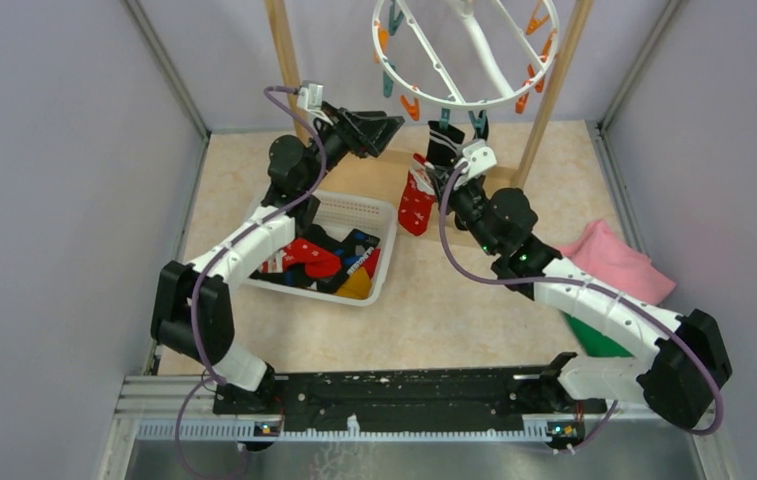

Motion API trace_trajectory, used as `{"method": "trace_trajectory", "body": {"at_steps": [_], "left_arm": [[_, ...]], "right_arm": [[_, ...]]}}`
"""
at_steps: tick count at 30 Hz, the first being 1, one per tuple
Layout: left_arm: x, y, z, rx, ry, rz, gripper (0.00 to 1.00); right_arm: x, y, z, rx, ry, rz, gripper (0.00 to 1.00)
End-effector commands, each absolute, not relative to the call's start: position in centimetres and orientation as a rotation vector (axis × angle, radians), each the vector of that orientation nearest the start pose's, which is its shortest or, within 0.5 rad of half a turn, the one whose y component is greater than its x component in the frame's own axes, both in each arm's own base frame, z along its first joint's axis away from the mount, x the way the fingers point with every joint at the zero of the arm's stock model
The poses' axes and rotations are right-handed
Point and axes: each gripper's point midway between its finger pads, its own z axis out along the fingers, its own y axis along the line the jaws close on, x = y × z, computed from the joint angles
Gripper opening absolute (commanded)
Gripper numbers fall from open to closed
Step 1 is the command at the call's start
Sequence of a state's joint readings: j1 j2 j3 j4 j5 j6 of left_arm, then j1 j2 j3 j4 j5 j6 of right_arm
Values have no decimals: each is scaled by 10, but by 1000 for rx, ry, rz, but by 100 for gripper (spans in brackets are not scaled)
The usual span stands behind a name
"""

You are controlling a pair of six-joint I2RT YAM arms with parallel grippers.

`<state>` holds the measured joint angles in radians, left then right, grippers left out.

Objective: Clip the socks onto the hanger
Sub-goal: Pick up the sock from the bin.

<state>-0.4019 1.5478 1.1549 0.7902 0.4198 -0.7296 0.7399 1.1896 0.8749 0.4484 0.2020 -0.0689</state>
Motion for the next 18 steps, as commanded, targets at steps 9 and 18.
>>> {"method": "trace_trajectory", "body": {"at_steps": [9,18], "left_arm": [[400,-288,410,251,1207,-1105,77],[293,-245,385,911,951,-1163,90]], "right_arm": [[326,268,355,-427,1318,496,0],[278,283,337,-784,1262,685,0]]}}
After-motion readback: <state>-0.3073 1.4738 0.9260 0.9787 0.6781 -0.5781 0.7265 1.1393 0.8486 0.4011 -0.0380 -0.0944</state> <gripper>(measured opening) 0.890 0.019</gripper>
